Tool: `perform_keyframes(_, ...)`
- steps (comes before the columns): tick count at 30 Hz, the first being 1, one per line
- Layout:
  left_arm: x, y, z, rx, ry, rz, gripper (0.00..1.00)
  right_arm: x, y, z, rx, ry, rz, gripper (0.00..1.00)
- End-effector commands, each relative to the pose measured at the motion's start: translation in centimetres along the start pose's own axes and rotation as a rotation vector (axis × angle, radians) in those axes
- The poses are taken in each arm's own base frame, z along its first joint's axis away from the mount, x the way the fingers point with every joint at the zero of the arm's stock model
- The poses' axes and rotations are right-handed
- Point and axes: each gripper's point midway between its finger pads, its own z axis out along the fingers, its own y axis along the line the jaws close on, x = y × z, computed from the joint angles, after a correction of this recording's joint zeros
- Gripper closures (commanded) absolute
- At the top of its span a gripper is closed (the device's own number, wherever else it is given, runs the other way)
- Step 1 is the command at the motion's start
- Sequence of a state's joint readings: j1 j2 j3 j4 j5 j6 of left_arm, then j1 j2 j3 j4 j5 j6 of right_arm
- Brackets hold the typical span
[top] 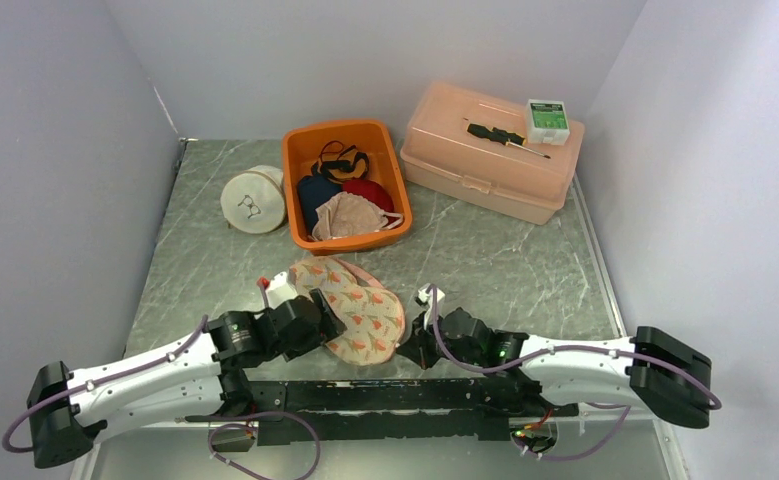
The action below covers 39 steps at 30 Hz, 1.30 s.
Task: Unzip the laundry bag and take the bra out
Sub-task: Unzip the laundry bag at the center of the board.
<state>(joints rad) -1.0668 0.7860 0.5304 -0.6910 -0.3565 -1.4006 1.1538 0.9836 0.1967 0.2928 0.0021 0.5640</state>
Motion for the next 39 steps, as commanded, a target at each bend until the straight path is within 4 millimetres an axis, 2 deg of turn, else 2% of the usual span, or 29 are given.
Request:
perform_keyframes(1,3.1,-2.2,-0.7,0.097,0.13,-0.133,0.06,-3.6,1.7,1.0,-0.045,-0.135,0.004,1.0)
perform_keyframes(4,5.0,-4.4,-0.8,0.194,0.134,-0.153,0.06,-3.6,2.1,1.4,-0.066,-0.13,0.013,1.0)
perform_keyframes(7,6.6,-5.1,0.0,0.204,0.135,-0.152,0.06,-3.7,2.8,1.6,-0.09,-0.123,0.009,1.0)
perform_keyframes(12,8.5,-5.9,1.0,0.21,0.143,-0.155,0.06,-3.5,5.6,1.5,-0.18,-0.089,-0.044,1.0)
perform_keyframes(16,8.7,-5.3,0.6,0.232,0.088,-0.205,0.06,-3.2,7.3,1.2,-0.243,-0.076,-0.074,1.0)
perform_keyframes(21,7.8,-4.6,0.8,0.245,-0.012,-0.264,0.06,-3.4,9.2,0.5,-0.335,-0.088,-0.111,1.0)
perform_keyframes(24,7.5,-3.8,0.9,0.206,-0.055,-0.271,0.08,-3.4,8.9,0.4,-0.315,-0.092,-0.117,1.0)
perform_keyframes(31,6.2,-1.6,0.8,0.14,-0.14,-0.312,0.1,-2.8,6.7,-0.6,-0.25,-0.137,-0.085,1.0)
perform_keyframes(36,5.2,-1.3,0.6,0.143,-0.182,-0.319,0.09,-1.8,5.4,-1.0,-0.223,-0.143,-0.063,1.0)
perform_keyframes(39,4.8,-1.7,0.5,0.179,-0.199,-0.325,0.11,-1.7,5.5,-1.2,-0.234,-0.149,-0.052,1.0)
